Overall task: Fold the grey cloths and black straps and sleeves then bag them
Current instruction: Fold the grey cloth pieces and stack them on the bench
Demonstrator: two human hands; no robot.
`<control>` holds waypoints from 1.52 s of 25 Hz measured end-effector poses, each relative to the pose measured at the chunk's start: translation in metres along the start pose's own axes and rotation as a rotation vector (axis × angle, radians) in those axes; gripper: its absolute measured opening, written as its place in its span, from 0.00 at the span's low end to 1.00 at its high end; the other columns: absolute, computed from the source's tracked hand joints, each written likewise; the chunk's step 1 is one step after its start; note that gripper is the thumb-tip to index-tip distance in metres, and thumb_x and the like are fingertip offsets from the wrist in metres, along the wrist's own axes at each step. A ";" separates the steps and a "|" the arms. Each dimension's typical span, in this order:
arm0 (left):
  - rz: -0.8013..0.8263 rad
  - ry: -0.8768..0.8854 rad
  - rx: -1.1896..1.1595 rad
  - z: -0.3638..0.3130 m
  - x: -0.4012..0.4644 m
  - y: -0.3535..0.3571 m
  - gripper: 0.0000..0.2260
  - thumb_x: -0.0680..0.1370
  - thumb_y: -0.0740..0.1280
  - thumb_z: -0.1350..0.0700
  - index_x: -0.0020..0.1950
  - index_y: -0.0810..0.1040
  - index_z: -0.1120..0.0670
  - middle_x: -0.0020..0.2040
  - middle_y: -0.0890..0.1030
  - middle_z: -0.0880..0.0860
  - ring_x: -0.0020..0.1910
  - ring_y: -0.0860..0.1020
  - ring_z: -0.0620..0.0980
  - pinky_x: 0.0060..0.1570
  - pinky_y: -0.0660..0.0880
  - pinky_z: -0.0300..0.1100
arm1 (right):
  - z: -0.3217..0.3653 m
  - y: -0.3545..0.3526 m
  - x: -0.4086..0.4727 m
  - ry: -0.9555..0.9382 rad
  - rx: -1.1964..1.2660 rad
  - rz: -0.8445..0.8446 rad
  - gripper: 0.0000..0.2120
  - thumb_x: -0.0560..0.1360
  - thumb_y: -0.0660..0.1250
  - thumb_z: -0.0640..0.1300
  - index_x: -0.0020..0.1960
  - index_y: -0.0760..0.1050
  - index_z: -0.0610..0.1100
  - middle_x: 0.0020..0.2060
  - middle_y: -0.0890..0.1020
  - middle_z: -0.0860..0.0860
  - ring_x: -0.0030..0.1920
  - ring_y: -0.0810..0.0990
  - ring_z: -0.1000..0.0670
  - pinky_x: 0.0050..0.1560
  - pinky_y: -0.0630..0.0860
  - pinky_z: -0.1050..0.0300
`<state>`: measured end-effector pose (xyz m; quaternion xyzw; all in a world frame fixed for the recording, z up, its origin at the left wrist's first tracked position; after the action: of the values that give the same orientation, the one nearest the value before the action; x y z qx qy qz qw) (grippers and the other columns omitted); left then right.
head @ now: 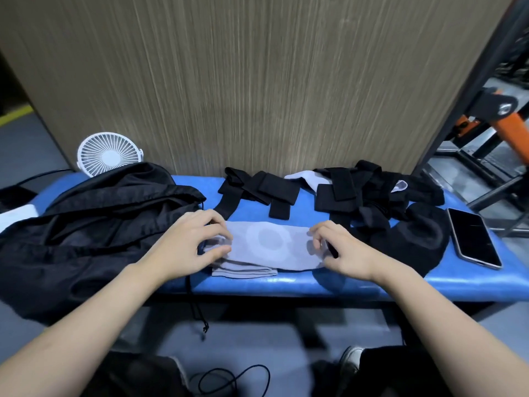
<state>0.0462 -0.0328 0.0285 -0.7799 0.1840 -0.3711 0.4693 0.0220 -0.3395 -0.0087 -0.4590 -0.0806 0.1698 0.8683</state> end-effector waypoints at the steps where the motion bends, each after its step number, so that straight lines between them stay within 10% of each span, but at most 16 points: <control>1: -0.022 -0.005 -0.001 -0.002 0.005 0.000 0.13 0.79 0.63 0.41 0.55 0.81 0.45 0.55 0.74 0.41 0.52 0.74 0.43 0.59 0.69 0.46 | 0.001 -0.004 0.000 -0.008 -0.002 -0.047 0.10 0.67 0.62 0.44 0.47 0.67 0.55 0.60 0.72 0.53 0.64 0.69 0.48 0.64 0.68 0.54; 7: 0.084 -0.111 0.093 0.003 0.018 0.026 0.24 0.79 0.56 0.34 0.72 0.71 0.41 0.72 0.68 0.41 0.71 0.67 0.44 0.70 0.66 0.46 | -0.010 0.000 0.008 0.007 -0.137 -0.112 0.28 0.70 0.63 0.63 0.68 0.70 0.53 0.66 0.68 0.57 0.68 0.67 0.51 0.69 0.64 0.56; 16: 0.337 -0.201 0.086 0.026 0.002 0.062 0.33 0.76 0.43 0.27 0.79 0.52 0.35 0.81 0.52 0.41 0.80 0.51 0.44 0.77 0.55 0.48 | -0.019 0.003 0.015 0.121 -0.250 -0.029 0.38 0.62 0.64 0.68 0.69 0.71 0.54 0.64 0.71 0.54 0.64 0.69 0.49 0.65 0.63 0.55; 22: 0.287 -0.214 0.014 0.020 -0.002 0.050 0.32 0.76 0.51 0.28 0.79 0.58 0.38 0.81 0.52 0.40 0.80 0.50 0.43 0.77 0.56 0.49 | -0.026 -0.006 0.012 0.196 0.047 -0.125 0.30 0.65 0.80 0.46 0.62 0.70 0.57 0.56 0.68 0.54 0.58 0.70 0.50 0.62 0.69 0.54; 30: 0.305 -0.259 0.047 0.016 -0.012 0.054 0.38 0.72 0.40 0.23 0.79 0.55 0.37 0.81 0.49 0.39 0.80 0.45 0.42 0.78 0.52 0.47 | -0.014 -0.012 0.008 0.318 0.366 -0.199 0.26 0.67 0.79 0.41 0.56 0.71 0.60 0.48 0.73 0.49 0.39 0.71 0.48 0.45 0.74 0.50; 38: 0.312 -0.276 -0.012 0.010 -0.006 0.058 0.39 0.71 0.42 0.22 0.79 0.57 0.36 0.81 0.50 0.38 0.80 0.45 0.41 0.76 0.53 0.44 | -0.009 -0.017 -0.005 0.324 0.559 -0.100 0.11 0.73 0.67 0.29 0.49 0.80 0.43 0.33 0.72 0.48 0.32 0.72 0.49 0.31 0.73 0.54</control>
<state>0.0535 -0.0519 -0.0272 -0.7883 0.2387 -0.1826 0.5370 0.0236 -0.3575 0.0007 -0.2193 0.0860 0.0672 0.9695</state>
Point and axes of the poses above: each hand's wrist, its own x-axis towards the middle knuckle, its own y-axis out of the palm, z = x × y, the point moved 6 cm from there along x, towards the middle knuckle
